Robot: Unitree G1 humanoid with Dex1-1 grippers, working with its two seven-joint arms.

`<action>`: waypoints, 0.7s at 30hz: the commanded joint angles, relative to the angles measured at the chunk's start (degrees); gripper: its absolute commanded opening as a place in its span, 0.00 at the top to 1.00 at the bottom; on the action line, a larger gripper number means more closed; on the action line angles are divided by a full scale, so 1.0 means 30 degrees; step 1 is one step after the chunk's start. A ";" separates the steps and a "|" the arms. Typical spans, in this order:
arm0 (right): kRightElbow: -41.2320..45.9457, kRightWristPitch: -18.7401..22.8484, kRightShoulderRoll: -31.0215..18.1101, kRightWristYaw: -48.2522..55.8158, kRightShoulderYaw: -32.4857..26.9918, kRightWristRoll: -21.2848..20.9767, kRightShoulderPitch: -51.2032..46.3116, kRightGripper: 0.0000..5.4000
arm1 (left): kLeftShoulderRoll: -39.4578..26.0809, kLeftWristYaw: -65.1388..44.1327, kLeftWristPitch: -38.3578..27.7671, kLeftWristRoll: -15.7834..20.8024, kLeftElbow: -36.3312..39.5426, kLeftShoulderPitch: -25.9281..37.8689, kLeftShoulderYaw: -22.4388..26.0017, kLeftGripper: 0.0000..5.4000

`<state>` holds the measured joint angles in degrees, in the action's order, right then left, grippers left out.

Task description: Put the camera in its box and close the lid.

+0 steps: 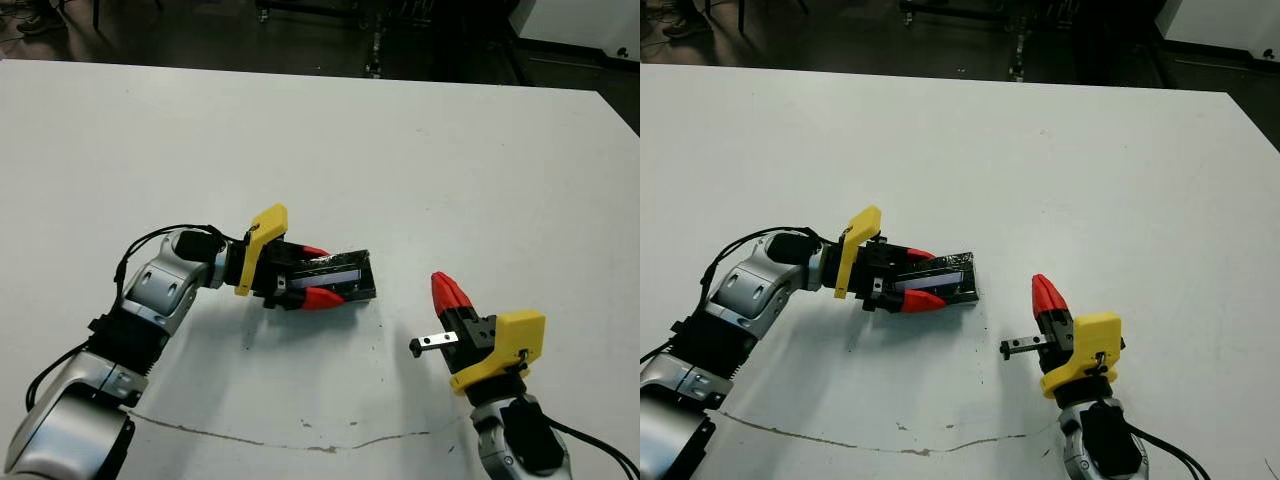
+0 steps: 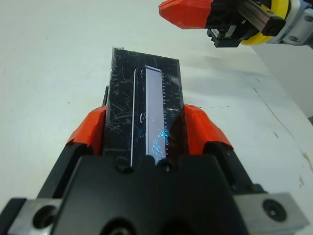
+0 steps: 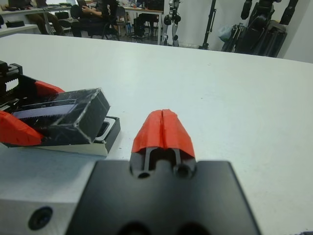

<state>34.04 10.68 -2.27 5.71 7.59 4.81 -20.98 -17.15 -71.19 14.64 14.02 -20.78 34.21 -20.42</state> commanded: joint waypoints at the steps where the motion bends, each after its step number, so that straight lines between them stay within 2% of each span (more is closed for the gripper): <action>1: 0.0097 -0.0015 -0.0256 -0.0045 -0.0275 -0.0083 -0.0167 1.00 | 0.0814 0.0147 0.0532 -0.0937 -0.1374 -0.0486 -0.1104 0.42; 9: 0.0061 -0.0031 -0.0198 0.0023 -0.0310 0.0129 -0.0202 1.00 | 0.0721 0.0108 -0.0792 -0.1501 -0.2546 -0.0042 -0.0941 0.42; 21: 0.0075 0.0051 -0.0089 -0.0056 -0.0279 0.0178 -0.0152 1.00 | -0.0026 0.0089 -0.0600 -0.1968 -0.2197 0.0260 -0.0836 0.42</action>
<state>34.07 10.68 -2.35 5.73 7.23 5.00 -21.07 -16.75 -71.95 10.92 10.87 -25.53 37.00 -21.38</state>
